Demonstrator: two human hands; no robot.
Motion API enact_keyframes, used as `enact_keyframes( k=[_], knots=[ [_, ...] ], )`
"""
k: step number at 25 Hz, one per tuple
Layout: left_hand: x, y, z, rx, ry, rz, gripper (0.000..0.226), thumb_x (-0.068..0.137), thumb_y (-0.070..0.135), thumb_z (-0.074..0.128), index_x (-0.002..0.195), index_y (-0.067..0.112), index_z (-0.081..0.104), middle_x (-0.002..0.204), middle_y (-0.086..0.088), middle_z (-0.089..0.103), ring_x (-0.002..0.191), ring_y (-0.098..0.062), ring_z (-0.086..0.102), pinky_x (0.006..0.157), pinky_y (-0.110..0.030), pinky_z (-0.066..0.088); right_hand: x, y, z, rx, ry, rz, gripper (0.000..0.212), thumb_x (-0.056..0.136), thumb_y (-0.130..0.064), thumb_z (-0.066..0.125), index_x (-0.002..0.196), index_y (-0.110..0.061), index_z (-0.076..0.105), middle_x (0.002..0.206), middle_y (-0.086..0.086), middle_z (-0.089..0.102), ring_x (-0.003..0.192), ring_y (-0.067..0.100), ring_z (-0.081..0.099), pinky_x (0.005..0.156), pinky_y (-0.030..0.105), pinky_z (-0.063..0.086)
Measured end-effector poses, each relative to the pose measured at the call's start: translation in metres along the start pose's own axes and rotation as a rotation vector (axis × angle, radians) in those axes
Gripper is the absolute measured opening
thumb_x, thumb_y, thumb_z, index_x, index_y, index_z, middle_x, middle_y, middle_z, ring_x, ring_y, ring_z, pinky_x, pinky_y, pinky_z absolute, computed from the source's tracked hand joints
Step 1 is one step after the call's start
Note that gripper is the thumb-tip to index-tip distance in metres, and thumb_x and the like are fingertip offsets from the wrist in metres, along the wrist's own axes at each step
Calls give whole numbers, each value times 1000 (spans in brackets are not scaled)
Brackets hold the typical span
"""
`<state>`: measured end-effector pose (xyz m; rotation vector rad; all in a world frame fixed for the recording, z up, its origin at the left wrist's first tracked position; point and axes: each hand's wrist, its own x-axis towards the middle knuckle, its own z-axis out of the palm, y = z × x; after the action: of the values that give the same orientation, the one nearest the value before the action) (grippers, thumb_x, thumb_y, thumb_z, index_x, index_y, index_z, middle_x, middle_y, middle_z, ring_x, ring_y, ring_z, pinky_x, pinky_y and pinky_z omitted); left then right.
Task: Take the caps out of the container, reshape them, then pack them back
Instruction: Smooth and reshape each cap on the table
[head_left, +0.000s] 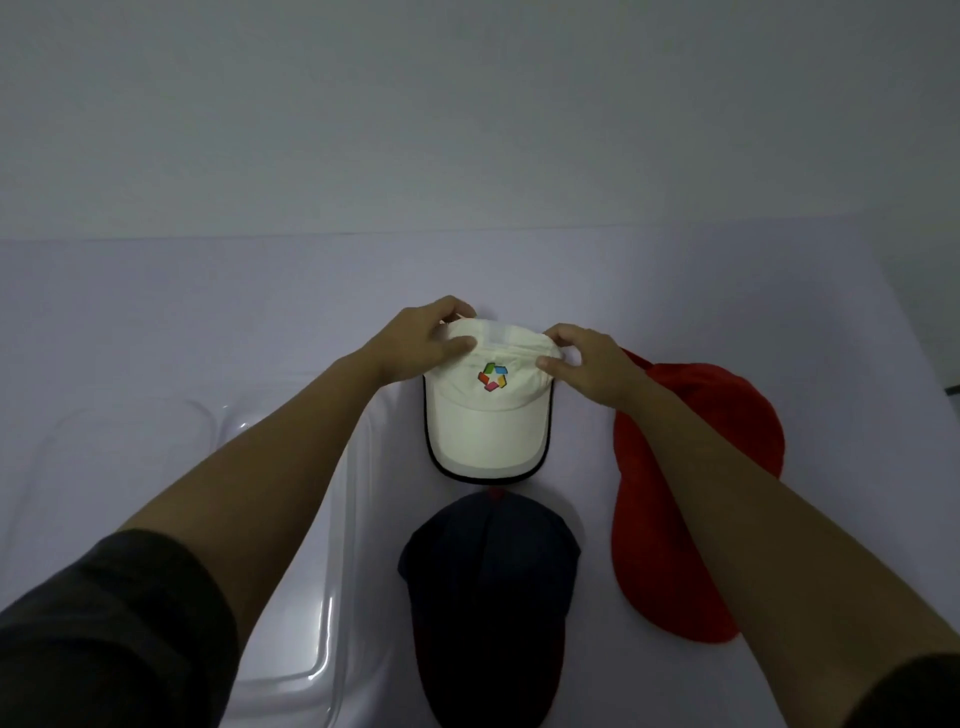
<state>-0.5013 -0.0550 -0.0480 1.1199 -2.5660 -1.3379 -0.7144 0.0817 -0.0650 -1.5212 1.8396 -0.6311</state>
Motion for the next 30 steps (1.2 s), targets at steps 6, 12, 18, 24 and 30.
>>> enact_keyframes(
  k=[6, 12, 18, 24, 30],
  knots=[
    [1, -13, -6, 147, 8, -49, 24, 96, 36, 47, 82, 16, 52, 78, 0, 56, 77, -20, 51, 73, -35, 39, 5, 3, -9, -373, 69, 168, 38, 83, -55, 59, 97, -19, 65, 89, -9, 62, 87, 12, 54, 87, 37, 36],
    [-2, -5, -7, 86, -8, -33, 36, 92, 40, 53, 124, 25, 51, 101, 0, 57, 90, -18, 53, 81, -30, 43, 3, -2, 1, -215, 133, 98, 49, 75, -61, 50, 96, -19, 64, 87, -6, 64, 86, 22, 61, 83, 41, 45],
    [3, -3, -7, 203, -23, -43, 36, 88, 53, 41, 82, 20, 57, 75, 5, 56, 80, -22, 53, 81, -41, 43, 3, 1, 0, -238, 137, 166, 36, 83, -51, 62, 99, -18, 63, 87, -6, 61, 82, 16, 57, 80, 37, 45],
    [5, 10, 1, 55, 21, -68, 35, 92, 45, 45, 108, 20, 63, 107, 0, 65, 99, -21, 58, 88, -40, 48, 8, -14, 4, 81, 106, 99, 24, 94, -26, 55, 110, -10, 63, 103, 5, 64, 99, 20, 59, 86, 27, 46],
    [1, 10, -9, 41, 109, -35, 42, 99, 37, 39, 132, 14, 52, 131, -5, 58, 118, -21, 55, 95, -26, 38, 15, -25, -2, 73, 121, 150, 41, 94, -27, 53, 130, -6, 49, 133, 11, 53, 122, 23, 49, 95, 24, 36]
  ],
)
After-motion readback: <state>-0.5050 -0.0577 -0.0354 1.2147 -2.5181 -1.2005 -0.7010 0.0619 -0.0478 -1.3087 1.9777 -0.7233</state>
